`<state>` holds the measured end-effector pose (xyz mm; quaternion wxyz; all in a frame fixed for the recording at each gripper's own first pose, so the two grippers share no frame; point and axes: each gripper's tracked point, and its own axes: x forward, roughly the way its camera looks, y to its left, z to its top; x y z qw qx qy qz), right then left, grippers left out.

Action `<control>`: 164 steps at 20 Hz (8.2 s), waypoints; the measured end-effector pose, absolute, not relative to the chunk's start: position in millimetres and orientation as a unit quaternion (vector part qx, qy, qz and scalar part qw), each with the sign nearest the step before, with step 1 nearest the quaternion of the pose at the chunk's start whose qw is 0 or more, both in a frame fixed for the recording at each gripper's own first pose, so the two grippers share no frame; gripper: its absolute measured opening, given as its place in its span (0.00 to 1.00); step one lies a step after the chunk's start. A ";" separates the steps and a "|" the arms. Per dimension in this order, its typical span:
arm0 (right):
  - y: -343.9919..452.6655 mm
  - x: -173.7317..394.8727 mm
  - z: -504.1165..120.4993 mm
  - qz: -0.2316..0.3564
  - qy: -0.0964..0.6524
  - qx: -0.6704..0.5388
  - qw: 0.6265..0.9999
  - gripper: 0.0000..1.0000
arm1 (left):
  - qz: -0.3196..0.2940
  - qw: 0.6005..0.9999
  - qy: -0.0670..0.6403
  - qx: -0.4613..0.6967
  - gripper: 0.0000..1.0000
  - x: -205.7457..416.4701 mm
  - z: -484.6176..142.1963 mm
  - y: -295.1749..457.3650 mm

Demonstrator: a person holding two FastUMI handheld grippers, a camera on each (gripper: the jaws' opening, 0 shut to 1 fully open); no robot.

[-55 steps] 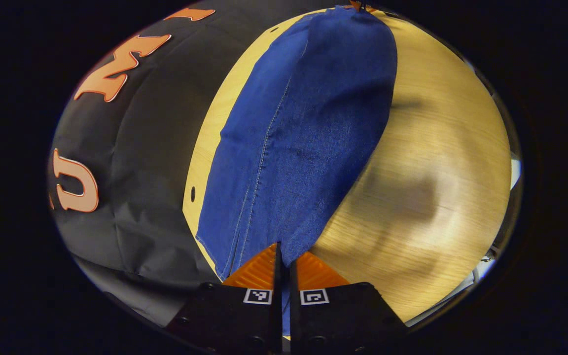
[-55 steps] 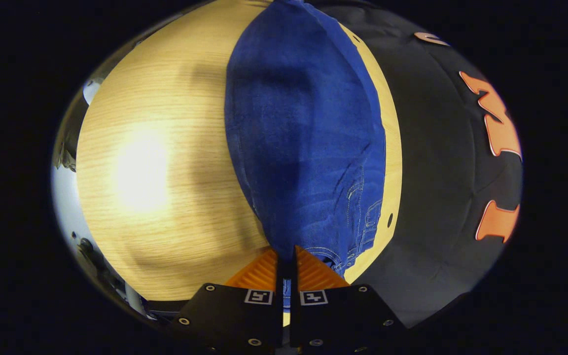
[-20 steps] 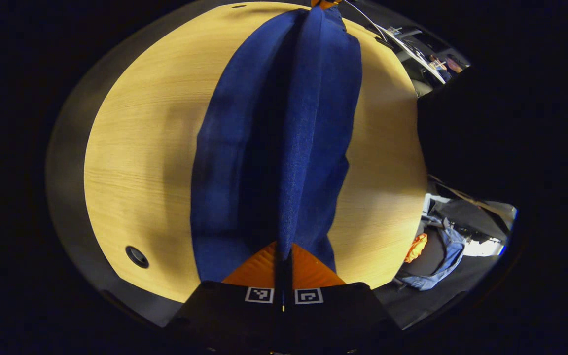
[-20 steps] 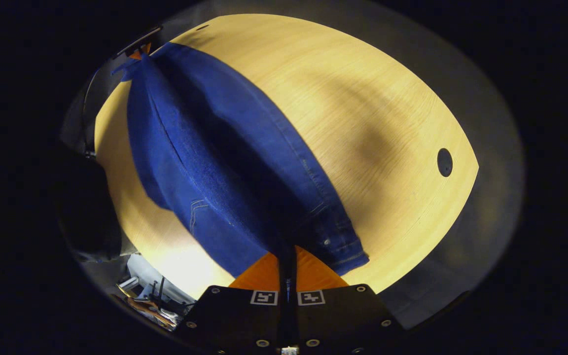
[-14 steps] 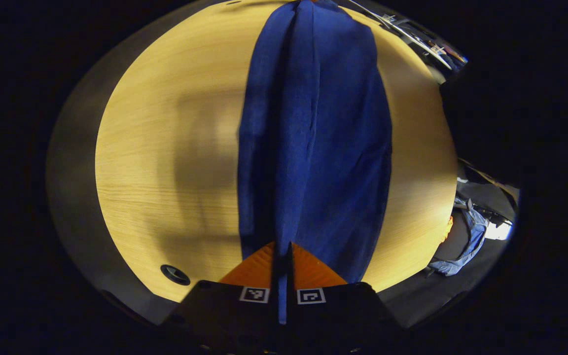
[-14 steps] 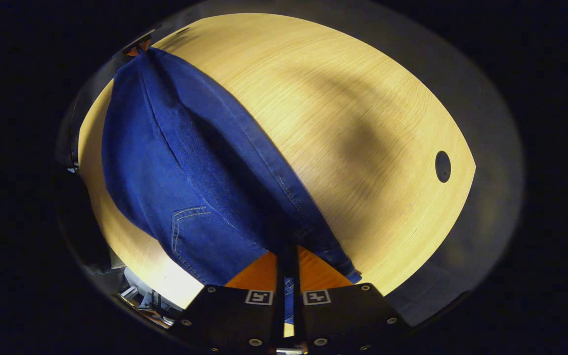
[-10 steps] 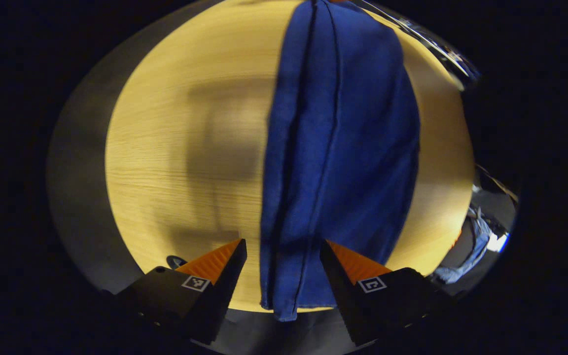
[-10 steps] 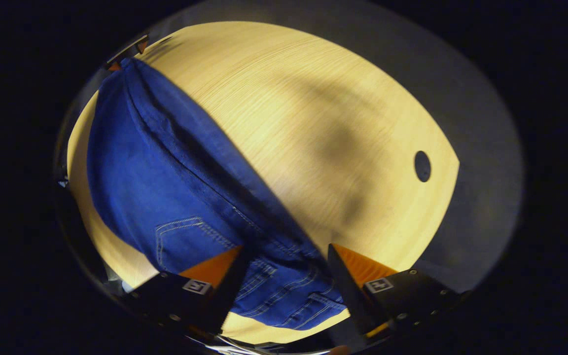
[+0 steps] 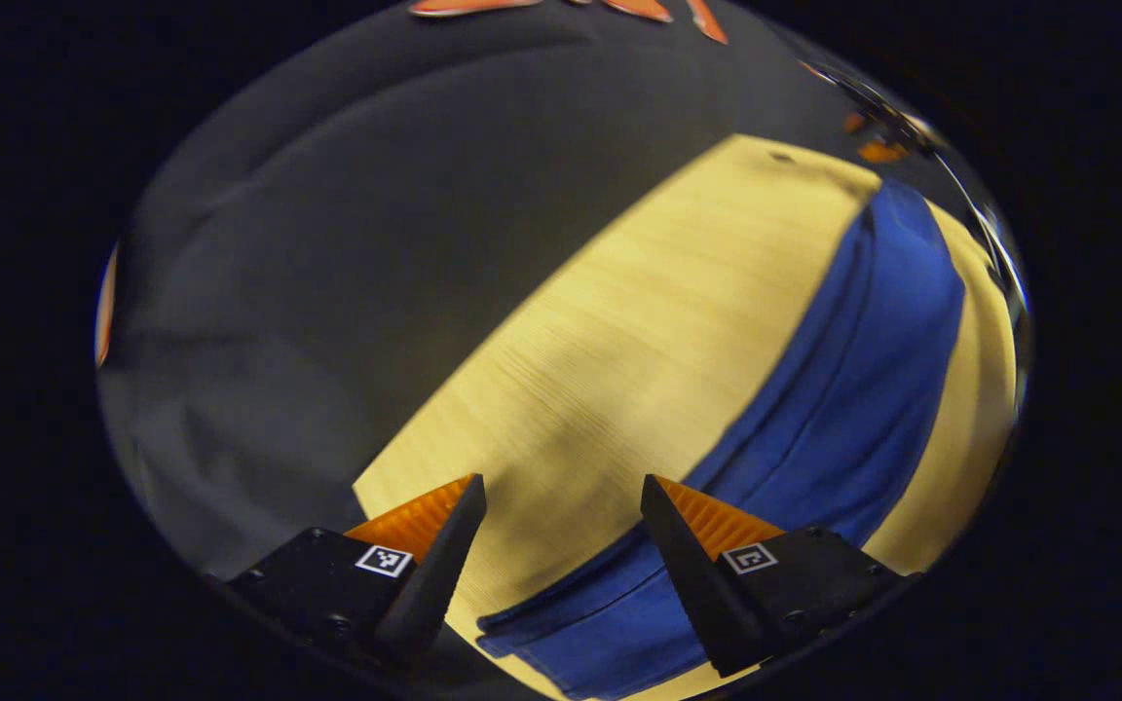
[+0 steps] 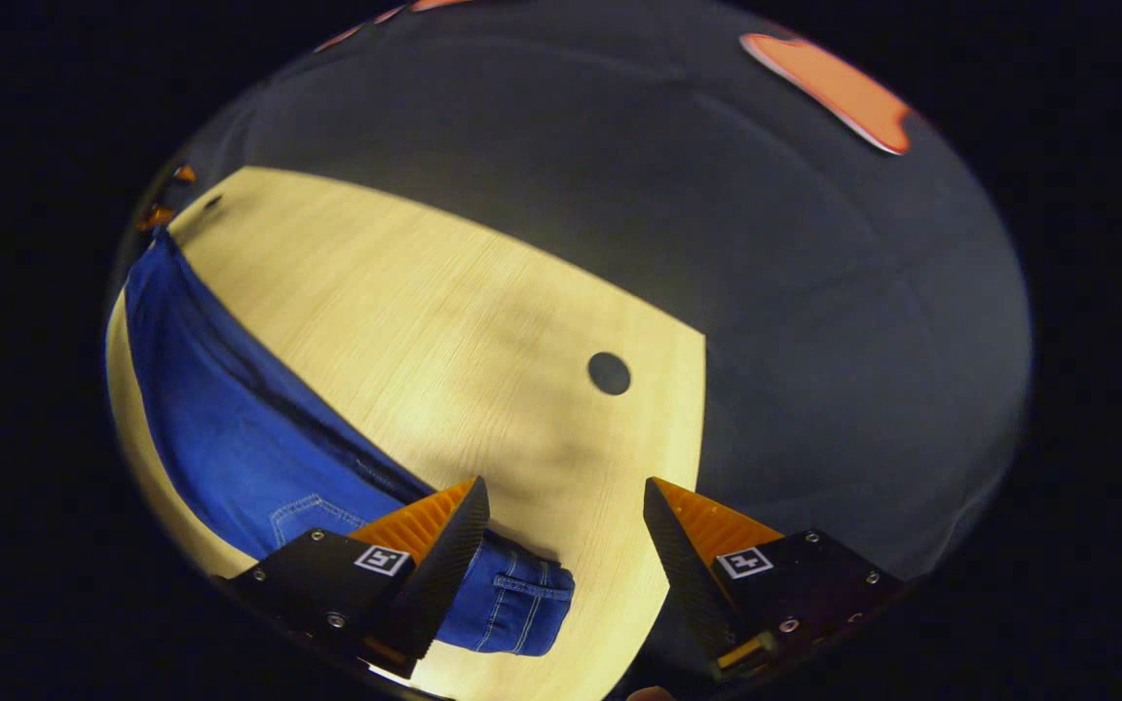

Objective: Grasp the waist and the cuffs of the jeans and fold them to make the two legs overlap; first hold the waist and fold one-third of the jeans toward the cuffs, then hold the cuffs and fold the remaining one-third in the same direction to finish folding.

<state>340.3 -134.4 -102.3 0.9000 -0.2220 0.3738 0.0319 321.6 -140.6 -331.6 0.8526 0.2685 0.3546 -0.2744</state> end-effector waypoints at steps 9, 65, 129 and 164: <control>-185.9 320.8 -150.0 -0.023 0.291 0.114 0.950 0.98 | -0.155 0.949 0.216 0.167 0.99 248.9 -236.1 -154.2; 249.2 421.6 -82.3 0.081 0.250 0.274 0.925 0.13 | -0.095 0.975 0.197 -0.031 0.98 190.0 -217.7 84.4; 31.0 452.2 72.9 0.105 0.255 0.216 0.937 0.98 | -0.053 0.919 0.275 -0.276 0.01 243.3 -172.8 -122.4; -133.2 433.5 51.2 0.030 0.254 0.108 0.961 0.98 | -0.204 0.926 0.311 -0.070 0.98 99.8 -192.1 -451.0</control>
